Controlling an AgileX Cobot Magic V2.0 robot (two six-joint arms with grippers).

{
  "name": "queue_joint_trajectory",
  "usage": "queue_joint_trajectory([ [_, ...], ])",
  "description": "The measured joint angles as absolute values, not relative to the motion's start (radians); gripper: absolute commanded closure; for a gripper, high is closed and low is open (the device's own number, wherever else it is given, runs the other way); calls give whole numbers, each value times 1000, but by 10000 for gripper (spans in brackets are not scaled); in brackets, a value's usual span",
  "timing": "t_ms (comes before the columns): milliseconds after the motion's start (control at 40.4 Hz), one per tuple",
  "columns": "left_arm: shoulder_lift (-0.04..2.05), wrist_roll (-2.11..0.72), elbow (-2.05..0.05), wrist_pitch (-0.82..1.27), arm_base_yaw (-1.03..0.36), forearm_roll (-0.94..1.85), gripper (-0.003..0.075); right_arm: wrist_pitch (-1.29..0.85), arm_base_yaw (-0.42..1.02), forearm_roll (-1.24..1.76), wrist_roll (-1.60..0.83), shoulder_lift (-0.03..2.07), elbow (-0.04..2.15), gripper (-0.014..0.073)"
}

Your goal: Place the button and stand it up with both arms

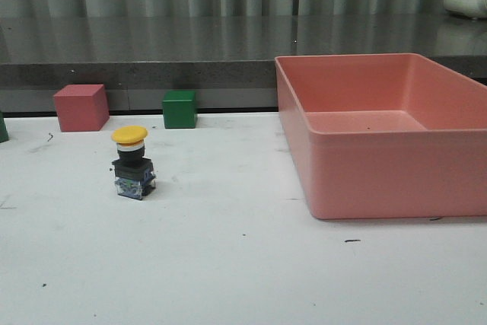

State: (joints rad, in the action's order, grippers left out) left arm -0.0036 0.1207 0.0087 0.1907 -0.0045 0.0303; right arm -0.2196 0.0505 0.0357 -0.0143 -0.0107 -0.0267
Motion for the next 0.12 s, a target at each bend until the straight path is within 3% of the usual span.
queue_joint_trajectory([
  [124,-4,121,9,191,-5,30,740,-220,51,36,-14,-11,-27,662],
])
